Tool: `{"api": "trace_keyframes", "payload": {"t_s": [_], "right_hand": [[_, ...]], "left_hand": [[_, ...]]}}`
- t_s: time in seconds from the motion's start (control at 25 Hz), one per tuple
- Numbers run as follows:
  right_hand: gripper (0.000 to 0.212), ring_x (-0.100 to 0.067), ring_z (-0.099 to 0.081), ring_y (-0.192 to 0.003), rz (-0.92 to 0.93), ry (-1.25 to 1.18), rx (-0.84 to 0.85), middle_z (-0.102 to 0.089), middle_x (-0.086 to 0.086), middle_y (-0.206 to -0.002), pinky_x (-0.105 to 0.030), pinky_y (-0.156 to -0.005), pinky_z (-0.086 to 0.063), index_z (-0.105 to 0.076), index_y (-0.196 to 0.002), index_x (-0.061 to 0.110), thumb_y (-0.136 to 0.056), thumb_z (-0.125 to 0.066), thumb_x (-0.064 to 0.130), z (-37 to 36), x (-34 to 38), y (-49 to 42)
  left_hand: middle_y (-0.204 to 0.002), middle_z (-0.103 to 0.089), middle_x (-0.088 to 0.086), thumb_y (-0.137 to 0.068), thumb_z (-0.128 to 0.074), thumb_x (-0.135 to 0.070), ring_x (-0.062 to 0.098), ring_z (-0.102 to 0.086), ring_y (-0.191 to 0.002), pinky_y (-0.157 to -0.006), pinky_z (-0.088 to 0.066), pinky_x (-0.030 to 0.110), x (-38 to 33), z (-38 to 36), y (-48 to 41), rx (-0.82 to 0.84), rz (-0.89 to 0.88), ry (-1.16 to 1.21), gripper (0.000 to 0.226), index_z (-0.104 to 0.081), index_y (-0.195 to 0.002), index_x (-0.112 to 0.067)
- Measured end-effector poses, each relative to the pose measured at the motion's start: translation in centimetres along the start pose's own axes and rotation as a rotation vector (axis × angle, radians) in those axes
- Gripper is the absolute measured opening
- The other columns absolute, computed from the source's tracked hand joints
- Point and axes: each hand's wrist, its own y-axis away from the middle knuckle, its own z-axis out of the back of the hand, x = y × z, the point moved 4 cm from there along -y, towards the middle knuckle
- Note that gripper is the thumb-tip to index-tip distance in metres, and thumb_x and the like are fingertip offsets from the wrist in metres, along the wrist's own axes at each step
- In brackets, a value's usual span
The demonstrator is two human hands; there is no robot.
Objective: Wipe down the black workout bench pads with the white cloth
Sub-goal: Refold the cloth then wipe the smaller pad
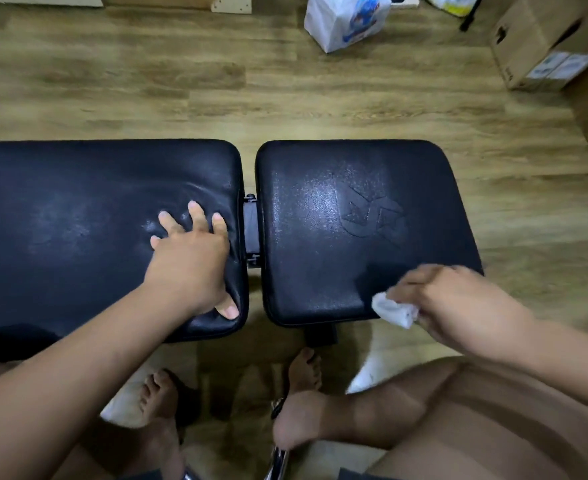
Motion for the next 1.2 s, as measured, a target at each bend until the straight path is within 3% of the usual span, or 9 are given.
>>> {"api": "trace_keyframes", "payload": {"t_s": [0.08, 0.2, 0.28, 0.36, 0.6, 0.76, 0.88, 1.04, 1.2], "right_hand": [[0.013, -0.026, -0.065, -0.087, -0.090, 0.111, 0.125, -0.066, 0.002, -0.088, -0.030, -0.066, -0.049, -0.051, -0.072, 0.035, -0.078, -0.054, 0.024, 1.8, -2.5, -2.0], [0.011, -0.034, -0.065, -0.088, -0.357, 0.293, -0.127, -0.067, -0.012, -0.094, -0.032, -0.064, -0.044, -0.064, -0.094, 0.026, -0.086, -0.059, 0.032, 6.8, -8.8, -9.6], [0.021, -0.038, -0.064, -0.091, -0.488, 0.219, -0.324, -0.066, -0.020, -0.098, -0.036, -0.072, -0.044, -0.067, -0.105, 0.014, -0.088, -0.056, 0.022, 9.4, -11.3, -12.9], [0.027, -0.042, -0.062, -0.094, -0.577, 0.072, -0.382, -0.064, -0.025, -0.102, -0.037, -0.074, -0.044, -0.066, -0.107, 0.012, -0.085, -0.051, 0.009, 8.9, -11.7, -13.6], [0.026, -0.033, -0.063, -0.093, -0.322, -0.052, -0.207, -0.064, -0.006, -0.095, -0.035, -0.074, -0.049, -0.061, -0.101, 0.026, -0.078, -0.054, 0.014, 1.6, -1.1, -2.1], [0.020, -0.036, -0.061, -0.093, -0.282, -0.395, -0.298, -0.060, -0.009, -0.099, -0.039, -0.077, -0.049, -0.056, -0.101, 0.019, -0.081, -0.054, 0.024, -0.1, 10.6, -2.2], [0.023, -0.037, -0.062, -0.092, -0.306, -0.519, -0.369, -0.065, -0.011, -0.099, -0.038, -0.078, -0.050, -0.060, -0.101, 0.017, -0.082, -0.057, 0.029, -0.9, 11.9, -3.8], [0.008, -0.038, -0.066, -0.082, -0.682, -0.537, -0.509, -0.070, -0.021, -0.084, -0.037, -0.070, -0.050, -0.068, -0.082, 0.010, -0.079, -0.063, 0.016, -2.1, 0.3, 2.1], [0.018, -0.042, -0.064, -0.089, -1.092, -0.538, -0.550, -0.066, -0.024, -0.087, -0.034, -0.073, -0.048, -0.067, -0.091, 0.005, -0.082, -0.057, 0.018, -3.7, -8.1, 7.2]], "left_hand": [[-0.158, 0.010, 0.029, -0.052, -0.088, -0.059, 0.065, -0.006, -0.138, -0.107, -0.033, 0.065, -0.2, 0.1, 0.0, 0.034, 0.021, -0.002, 0.148, 0.006, -0.153, -0.005], [-0.159, 0.011, 0.027, -0.051, -0.088, -0.059, 0.063, -0.006, -0.138, -0.107, -0.033, 0.064, -0.4, 0.3, -0.3, 0.031, 0.008, -0.004, 0.148, 0.006, -0.154, -0.007], [-0.159, 0.010, 0.025, -0.050, -0.089, -0.059, 0.062, -0.008, -0.139, -0.107, -0.034, 0.064, -0.2, 0.3, 0.1, 0.037, 0.015, 0.017, 0.148, 0.004, -0.154, -0.007], [-0.160, 0.010, 0.025, -0.050, -0.088, -0.059, 0.061, -0.008, -0.139, -0.107, -0.034, 0.064, -0.2, 0.4, 0.2, 0.023, 0.005, 0.003, 0.149, 0.004, -0.154, -0.008], [-0.159, 0.011, 0.028, -0.050, -0.092, -0.052, 0.065, -0.004, -0.138, -0.106, -0.031, 0.068, -0.5, 0.6, -0.1, 0.043, 0.030, 0.033, 0.149, 0.003, -0.154, -0.004], [-0.160, 0.012, 0.024, -0.049, -0.094, -0.049, 0.062, -0.003, -0.140, -0.108, -0.029, 0.068, -0.7, 0.7, 0.1, 0.052, 0.024, 0.054, 0.149, 0.003, -0.154, -0.007], [-0.160, 0.008, 0.021, -0.045, -0.092, -0.056, 0.061, -0.005, -0.140, -0.110, -0.029, 0.063, 0.0, 0.6, 0.7, -0.002, -0.003, 0.057, 0.148, -0.001, -0.154, -0.011], [-0.160, 0.004, 0.023, -0.043, -0.091, -0.060, 0.062, -0.008, -0.138, -0.112, -0.027, 0.061, 0.1, 0.3, 0.4, -0.013, -0.022, 0.069, 0.149, -0.004, -0.154, -0.011], [-0.161, 0.009, 0.021, -0.044, -0.094, -0.052, 0.062, -0.002, -0.140, -0.110, -0.027, 0.066, -0.1, 0.7, 0.4, 0.019, 0.012, 0.086, 0.149, -0.002, -0.155, -0.010]]}}
